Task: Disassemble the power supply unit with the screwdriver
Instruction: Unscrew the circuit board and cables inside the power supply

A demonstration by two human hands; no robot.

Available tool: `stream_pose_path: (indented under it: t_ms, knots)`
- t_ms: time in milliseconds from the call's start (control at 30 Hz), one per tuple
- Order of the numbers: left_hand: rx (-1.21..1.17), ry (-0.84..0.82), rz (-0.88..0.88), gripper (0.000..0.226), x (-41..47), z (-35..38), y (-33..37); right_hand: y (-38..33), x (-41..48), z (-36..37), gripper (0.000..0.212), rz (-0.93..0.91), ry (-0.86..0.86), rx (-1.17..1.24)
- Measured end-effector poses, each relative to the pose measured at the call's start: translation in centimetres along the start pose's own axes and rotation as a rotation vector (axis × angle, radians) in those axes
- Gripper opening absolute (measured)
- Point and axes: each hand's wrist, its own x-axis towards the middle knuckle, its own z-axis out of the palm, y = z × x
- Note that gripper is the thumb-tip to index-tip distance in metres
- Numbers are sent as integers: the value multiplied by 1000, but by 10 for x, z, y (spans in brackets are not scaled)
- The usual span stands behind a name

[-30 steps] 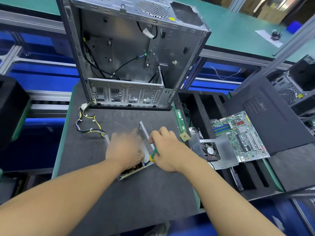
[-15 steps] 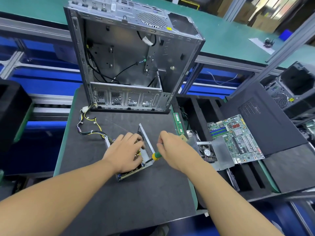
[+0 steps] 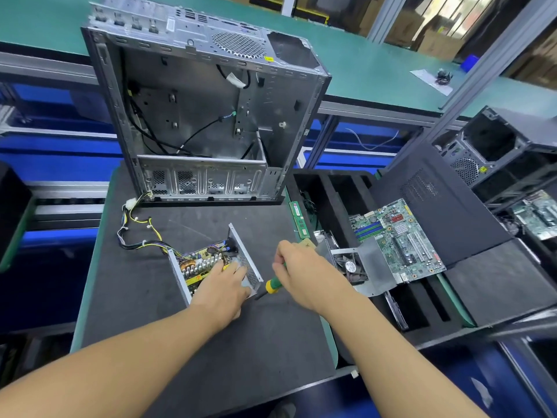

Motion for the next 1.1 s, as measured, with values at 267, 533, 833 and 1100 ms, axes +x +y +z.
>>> stream_pose_path:
  t_ms: [267, 533, 833, 1100]
  knots:
    - [162, -44, 64, 33, 16, -4, 11, 6, -13, 7, 12, 26, -6, 26]
    - [242, 0, 151, 29, 19, 7, 17, 12, -13, 4, 11, 12, -8, 53]
    - [264, 98, 225, 24, 21, 19, 14, 14, -9, 4, 11, -28, 18, 64]
    - [196, 181, 229, 27, 15, 20, 10, 16, -6, 1, 11, -34, 32, 59]
